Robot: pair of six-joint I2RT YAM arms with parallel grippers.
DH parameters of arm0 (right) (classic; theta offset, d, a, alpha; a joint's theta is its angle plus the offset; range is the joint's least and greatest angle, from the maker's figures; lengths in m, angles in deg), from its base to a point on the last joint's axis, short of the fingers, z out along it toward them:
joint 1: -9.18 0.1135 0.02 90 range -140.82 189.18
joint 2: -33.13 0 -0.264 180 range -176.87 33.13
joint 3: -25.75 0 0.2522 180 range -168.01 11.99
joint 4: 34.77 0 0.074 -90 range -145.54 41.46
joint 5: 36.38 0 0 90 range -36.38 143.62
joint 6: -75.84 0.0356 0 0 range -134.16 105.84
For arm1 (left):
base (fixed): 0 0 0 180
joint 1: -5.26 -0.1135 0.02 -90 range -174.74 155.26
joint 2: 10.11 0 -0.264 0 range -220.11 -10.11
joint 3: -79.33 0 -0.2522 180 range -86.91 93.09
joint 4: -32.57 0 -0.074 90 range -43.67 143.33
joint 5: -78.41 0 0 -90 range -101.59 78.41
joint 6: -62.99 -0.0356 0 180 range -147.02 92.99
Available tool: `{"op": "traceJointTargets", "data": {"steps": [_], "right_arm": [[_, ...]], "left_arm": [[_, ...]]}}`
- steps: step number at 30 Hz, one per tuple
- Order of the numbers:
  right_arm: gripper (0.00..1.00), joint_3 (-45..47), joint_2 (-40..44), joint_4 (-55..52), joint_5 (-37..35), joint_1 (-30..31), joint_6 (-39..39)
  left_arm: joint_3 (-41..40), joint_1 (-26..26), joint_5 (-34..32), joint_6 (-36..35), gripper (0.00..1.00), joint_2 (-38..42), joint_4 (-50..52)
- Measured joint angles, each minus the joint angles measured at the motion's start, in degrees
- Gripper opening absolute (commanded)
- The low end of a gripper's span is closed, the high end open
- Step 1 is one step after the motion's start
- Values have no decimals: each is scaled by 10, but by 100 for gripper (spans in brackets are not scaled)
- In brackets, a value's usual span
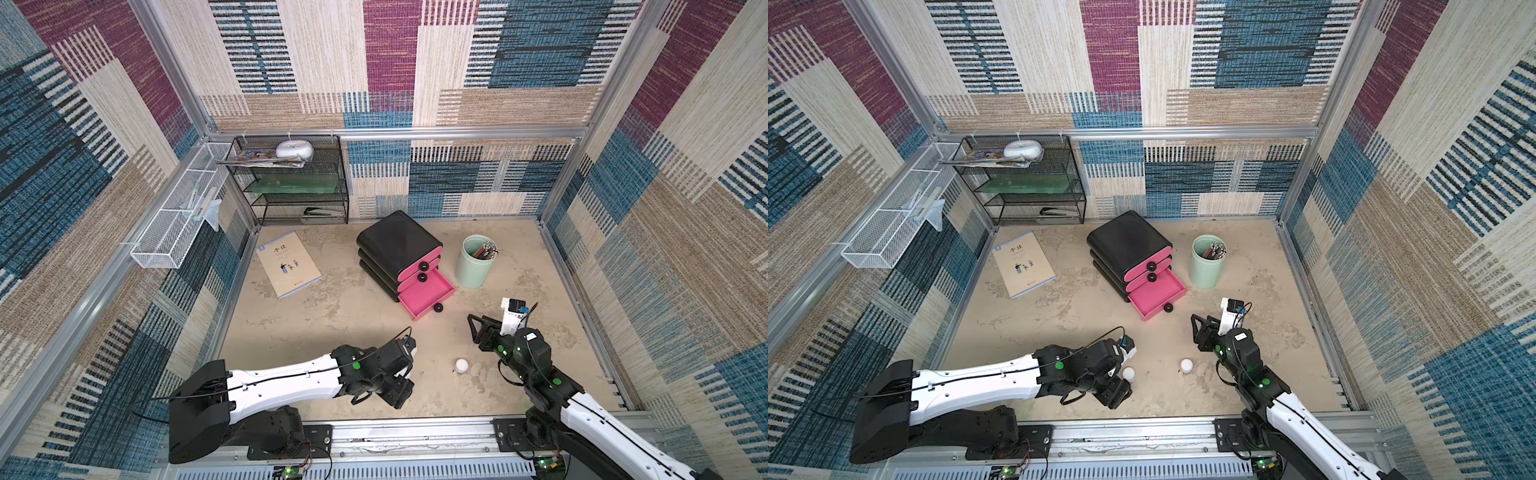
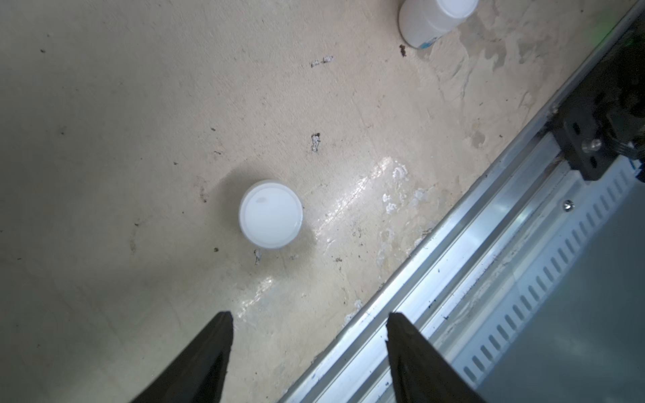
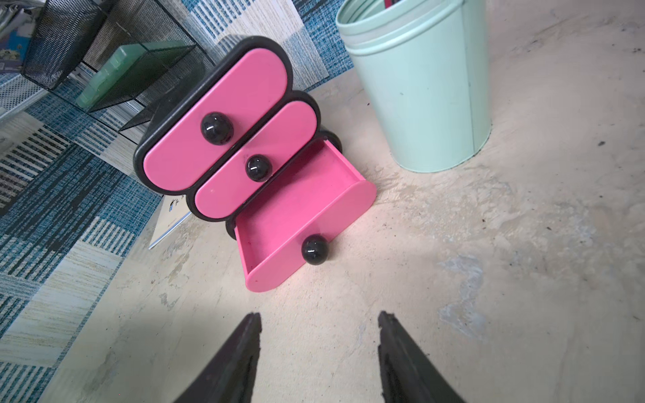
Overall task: Put the paint cans in the drawer according to color
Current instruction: Pick up the paint can at the center of the board.
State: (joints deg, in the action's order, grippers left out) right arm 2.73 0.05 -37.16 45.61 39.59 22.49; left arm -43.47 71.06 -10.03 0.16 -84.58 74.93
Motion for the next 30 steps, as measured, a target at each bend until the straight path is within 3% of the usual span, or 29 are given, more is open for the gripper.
{"op": "traceJointTargets", "data": {"steps": [4, 15, 30], "right_arm": [[58, 0, 9, -16, -7, 0, 3], [58, 0, 11, -28, -8, 0, 3], [58, 4, 9, -27, -10, 0, 3]], "left_arm": [[7, 0, -15, -4, 59, -35, -14], [16, -15, -22, 7, 50, -110, -64], [42, -33, -42, 5, 35, -151, -87]]}}
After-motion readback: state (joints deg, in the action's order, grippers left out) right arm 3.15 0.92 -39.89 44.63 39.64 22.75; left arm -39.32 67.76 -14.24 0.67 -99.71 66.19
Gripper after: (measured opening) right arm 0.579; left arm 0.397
